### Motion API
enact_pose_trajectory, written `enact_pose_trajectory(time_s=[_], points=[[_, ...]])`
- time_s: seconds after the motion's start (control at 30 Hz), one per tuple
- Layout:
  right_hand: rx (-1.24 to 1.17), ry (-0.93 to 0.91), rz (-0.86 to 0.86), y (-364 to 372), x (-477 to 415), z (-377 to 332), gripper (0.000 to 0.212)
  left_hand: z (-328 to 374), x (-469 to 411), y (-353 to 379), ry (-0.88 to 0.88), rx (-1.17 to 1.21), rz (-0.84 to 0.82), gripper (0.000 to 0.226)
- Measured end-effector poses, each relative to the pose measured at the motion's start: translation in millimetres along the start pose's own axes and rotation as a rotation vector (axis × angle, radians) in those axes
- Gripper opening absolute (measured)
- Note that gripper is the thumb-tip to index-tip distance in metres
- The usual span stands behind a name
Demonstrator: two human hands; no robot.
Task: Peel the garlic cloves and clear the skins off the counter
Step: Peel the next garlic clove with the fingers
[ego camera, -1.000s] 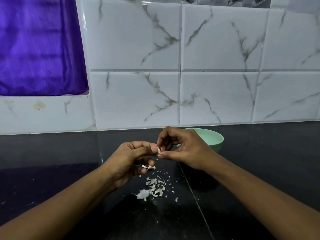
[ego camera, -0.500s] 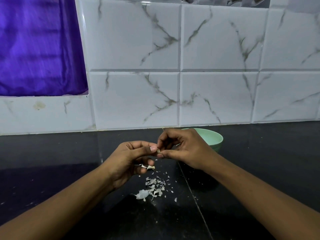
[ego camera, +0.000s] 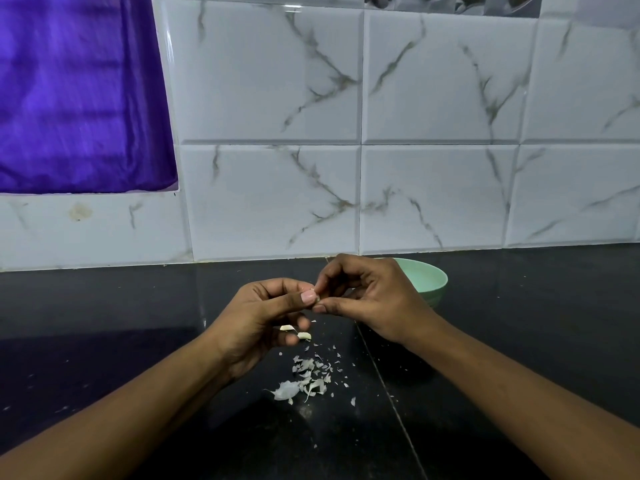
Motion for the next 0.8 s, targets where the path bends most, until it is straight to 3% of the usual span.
enact_pose_trajectory(time_s=[0.8], points=[[0.060,-0.002,0.006,-0.4,0.2,-4.6,0.024,0.8,1.7,2.7,0.010,0.033,-0.025,0.008]])
Point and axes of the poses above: each hand's wrist, its own x-axis away from the middle knuckle, its own y-axis out of the palm, z = x × y, the point moved 10 cm from there along -x, towards the middle knuckle, and after that the axes turned 7 degrees about -y, right-handed, at the moved point
